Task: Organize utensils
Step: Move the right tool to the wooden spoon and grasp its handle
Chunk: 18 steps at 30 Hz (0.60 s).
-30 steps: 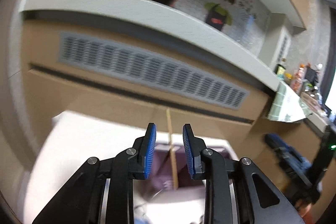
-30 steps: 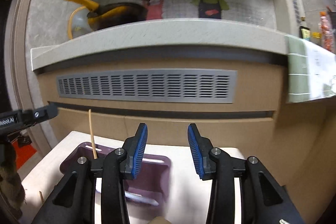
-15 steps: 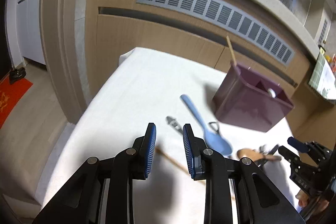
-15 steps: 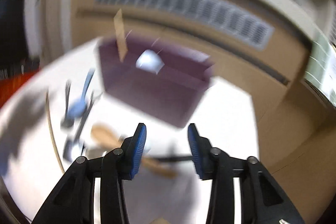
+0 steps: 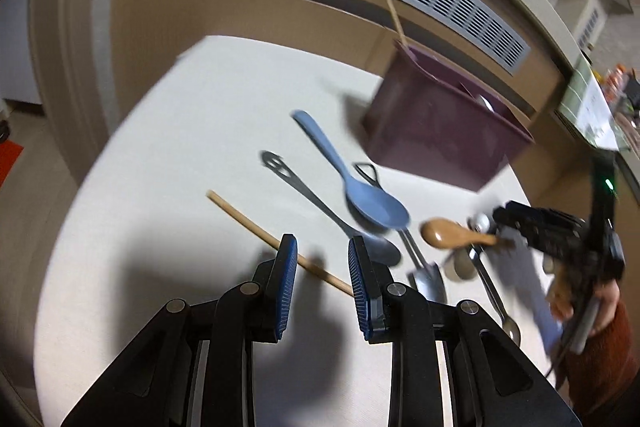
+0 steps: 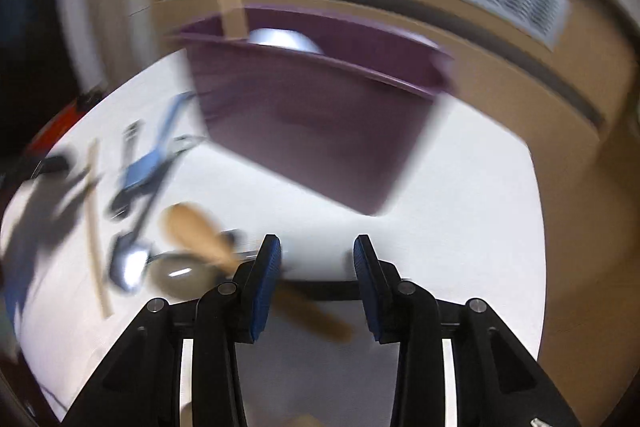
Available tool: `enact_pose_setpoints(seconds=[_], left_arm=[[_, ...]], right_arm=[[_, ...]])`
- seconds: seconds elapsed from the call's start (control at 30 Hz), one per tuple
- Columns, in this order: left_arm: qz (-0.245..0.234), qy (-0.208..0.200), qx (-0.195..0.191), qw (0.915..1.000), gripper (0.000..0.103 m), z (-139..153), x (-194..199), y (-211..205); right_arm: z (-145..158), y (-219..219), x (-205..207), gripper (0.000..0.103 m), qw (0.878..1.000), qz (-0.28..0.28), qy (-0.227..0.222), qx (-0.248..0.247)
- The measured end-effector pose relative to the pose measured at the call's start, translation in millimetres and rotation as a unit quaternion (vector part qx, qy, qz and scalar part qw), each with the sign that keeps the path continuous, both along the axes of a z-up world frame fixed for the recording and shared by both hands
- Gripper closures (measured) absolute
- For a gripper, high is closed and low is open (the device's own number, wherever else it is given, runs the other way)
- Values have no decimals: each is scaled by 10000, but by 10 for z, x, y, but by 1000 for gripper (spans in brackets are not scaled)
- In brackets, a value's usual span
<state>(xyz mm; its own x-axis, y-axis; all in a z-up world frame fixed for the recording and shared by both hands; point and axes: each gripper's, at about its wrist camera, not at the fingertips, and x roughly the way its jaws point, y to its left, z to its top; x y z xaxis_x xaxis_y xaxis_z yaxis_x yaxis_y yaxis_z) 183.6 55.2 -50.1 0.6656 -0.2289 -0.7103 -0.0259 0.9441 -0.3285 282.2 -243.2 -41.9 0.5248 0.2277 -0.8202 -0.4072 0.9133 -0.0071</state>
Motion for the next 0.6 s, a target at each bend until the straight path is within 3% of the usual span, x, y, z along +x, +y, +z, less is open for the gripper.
enact_pose_setpoints(seconds=[0.17, 0.23, 0.33, 0.43, 0.5, 0.6], left_arm=[[-87, 32, 66, 9999, 75, 5, -12, -96], [-93, 30, 67, 9999, 75, 7, 2, -132], [-122, 29, 114, 9999, 75, 12, 16, -190], [-168, 9, 235, 9996, 75, 30, -4, -262], [-203, -47, 341, 9992, 75, 55, -29, -301], [-232, -111, 503, 9984, 75, 80, -68, -328]], right_arm=[[-134, -281, -178, 65, 9972, -234, 513, 492], [-119, -234, -419, 65, 9947, 109, 712, 728], [-71, -2, -790, 68, 9830, 1102, 1055, 1018], [85, 233, -945, 69, 9874, 1368, 462, 644], [145, 363, -883, 69, 9933, 1119, -20, 284], [120, 540, -603, 68, 9984, 512, -27, 227]])
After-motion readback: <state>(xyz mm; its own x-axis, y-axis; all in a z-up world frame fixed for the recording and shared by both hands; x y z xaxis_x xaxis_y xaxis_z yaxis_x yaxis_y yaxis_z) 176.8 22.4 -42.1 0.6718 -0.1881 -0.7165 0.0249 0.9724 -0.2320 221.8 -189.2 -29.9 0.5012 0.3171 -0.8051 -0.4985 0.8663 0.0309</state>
